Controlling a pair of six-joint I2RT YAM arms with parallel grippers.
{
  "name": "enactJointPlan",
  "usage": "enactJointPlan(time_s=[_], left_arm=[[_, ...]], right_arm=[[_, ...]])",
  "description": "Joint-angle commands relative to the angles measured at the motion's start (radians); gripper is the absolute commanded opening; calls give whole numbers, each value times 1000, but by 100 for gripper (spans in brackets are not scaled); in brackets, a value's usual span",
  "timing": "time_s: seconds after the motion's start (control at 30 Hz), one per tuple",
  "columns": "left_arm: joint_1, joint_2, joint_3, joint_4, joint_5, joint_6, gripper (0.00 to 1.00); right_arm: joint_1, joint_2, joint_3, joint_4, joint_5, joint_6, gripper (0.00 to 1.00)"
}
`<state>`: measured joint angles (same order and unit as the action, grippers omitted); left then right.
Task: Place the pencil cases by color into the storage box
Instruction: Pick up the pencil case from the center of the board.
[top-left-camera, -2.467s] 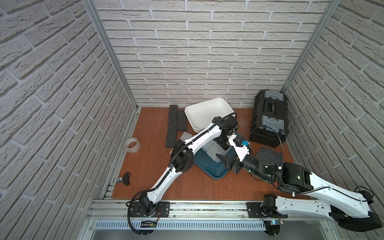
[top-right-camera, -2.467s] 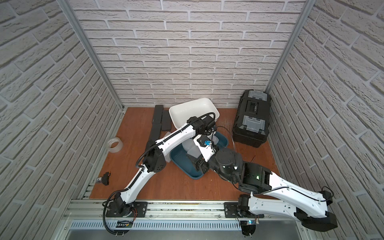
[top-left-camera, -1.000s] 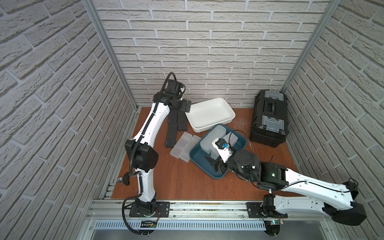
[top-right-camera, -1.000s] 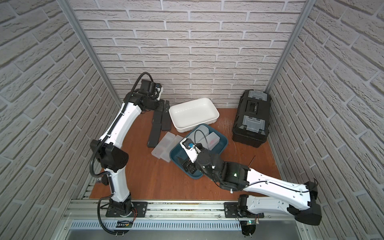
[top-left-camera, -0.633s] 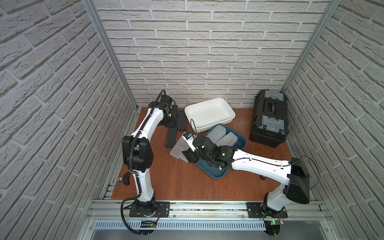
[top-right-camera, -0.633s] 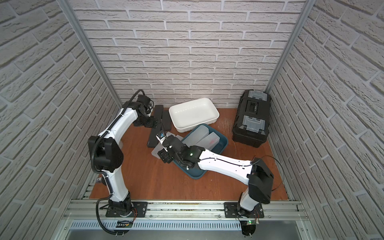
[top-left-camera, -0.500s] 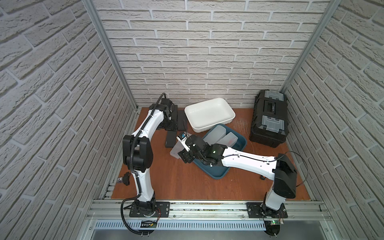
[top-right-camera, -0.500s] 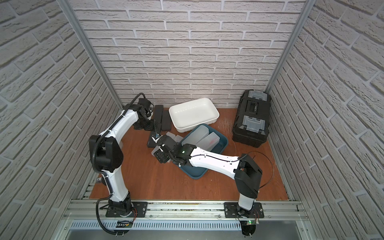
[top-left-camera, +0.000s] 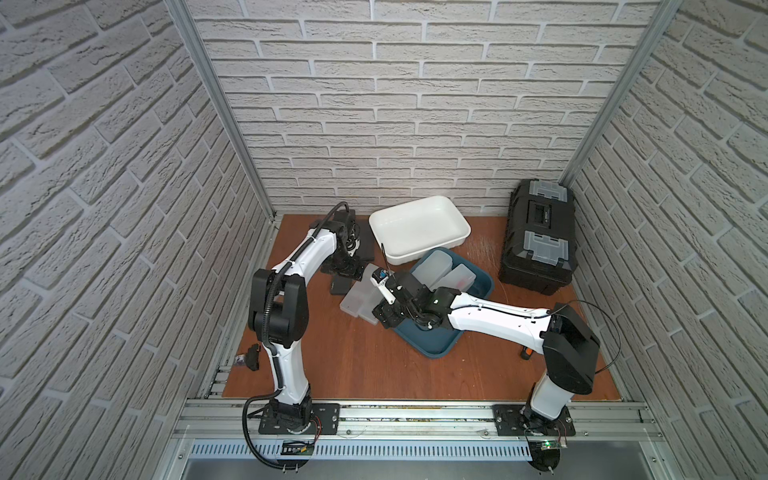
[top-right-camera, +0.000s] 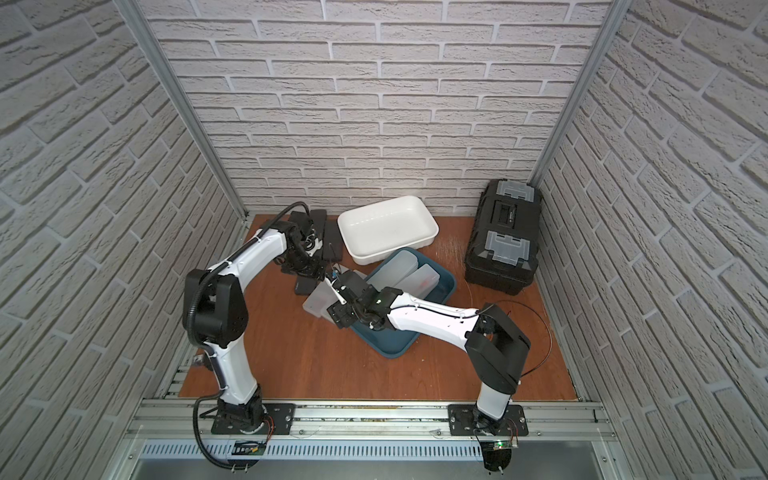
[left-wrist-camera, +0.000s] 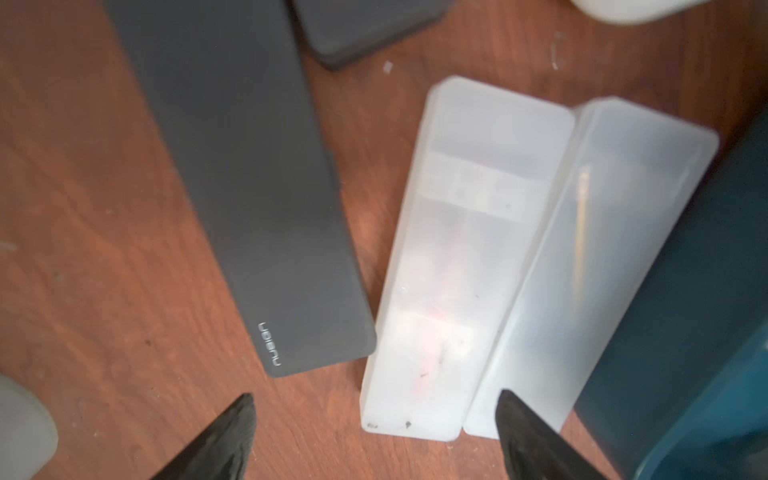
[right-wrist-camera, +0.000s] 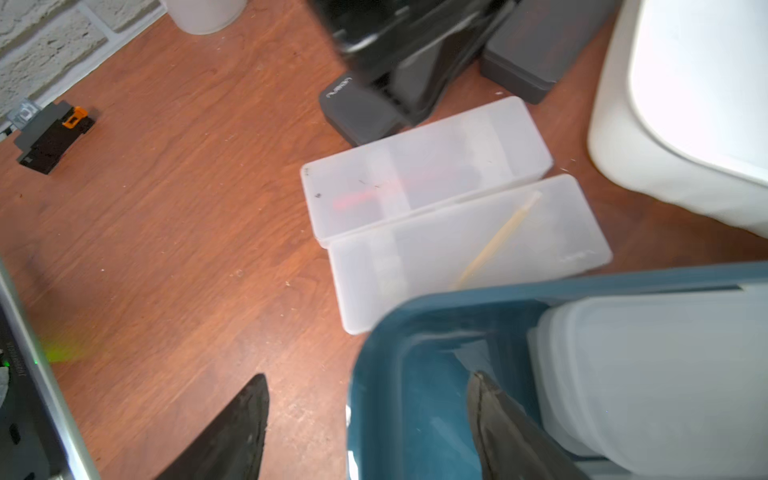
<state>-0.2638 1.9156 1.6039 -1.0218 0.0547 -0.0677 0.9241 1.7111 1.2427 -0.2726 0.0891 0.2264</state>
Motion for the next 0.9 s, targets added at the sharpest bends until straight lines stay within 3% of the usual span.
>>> enactJointPlan(time_s=[0.0, 0.2, 0.5, 0.87], left_arm=[[-25, -15, -33, 30, 16, 80, 89], [-43, 9, -73, 104, 77, 142, 89], [-98, 70, -52, 137, 30, 157, 90], [-89, 140, -3, 88, 4, 113, 89]], right_arm=[[-22, -91, -42, 99, -12, -23, 76], [-48, -159, -108, 138, -23, -44, 76], [-54, -180, -157, 167, -27, -41, 76], [-55, -212, -184, 151, -5, -38, 76]])
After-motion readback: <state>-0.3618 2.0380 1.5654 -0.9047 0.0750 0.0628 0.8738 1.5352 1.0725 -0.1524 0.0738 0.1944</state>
